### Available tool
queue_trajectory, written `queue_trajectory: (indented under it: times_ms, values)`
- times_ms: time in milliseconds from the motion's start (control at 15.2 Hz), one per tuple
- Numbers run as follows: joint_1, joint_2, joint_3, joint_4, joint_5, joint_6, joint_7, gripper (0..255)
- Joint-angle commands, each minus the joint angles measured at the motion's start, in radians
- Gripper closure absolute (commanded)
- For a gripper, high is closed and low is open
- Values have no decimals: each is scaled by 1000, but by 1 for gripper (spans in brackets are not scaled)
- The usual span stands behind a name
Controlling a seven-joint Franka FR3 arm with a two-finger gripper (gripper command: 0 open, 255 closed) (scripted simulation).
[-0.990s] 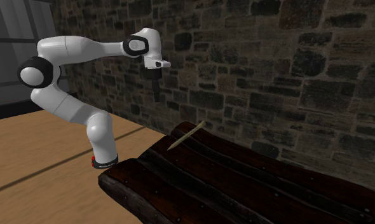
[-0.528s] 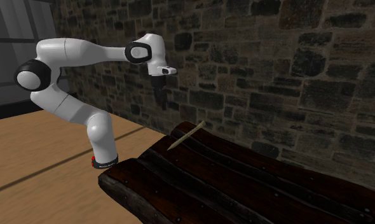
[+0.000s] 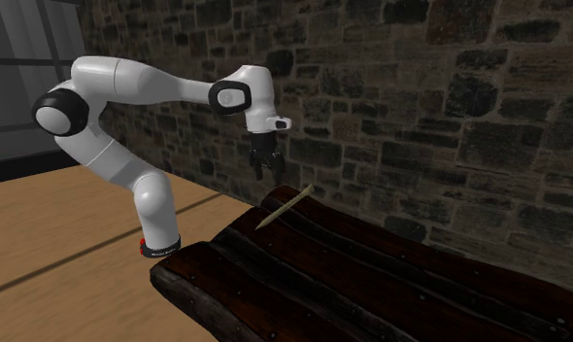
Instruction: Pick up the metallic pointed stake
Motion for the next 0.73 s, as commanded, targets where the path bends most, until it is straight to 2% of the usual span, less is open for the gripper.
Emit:
queue_trajectory:
  times_ms: [0,198,660]
  values:
    - [24,46,-63,15,-13,51,-106,0]
    - [75,141,-163,65,-8,123,-264,0]
    - [77,166,-194,2,-18,213,-275,0]
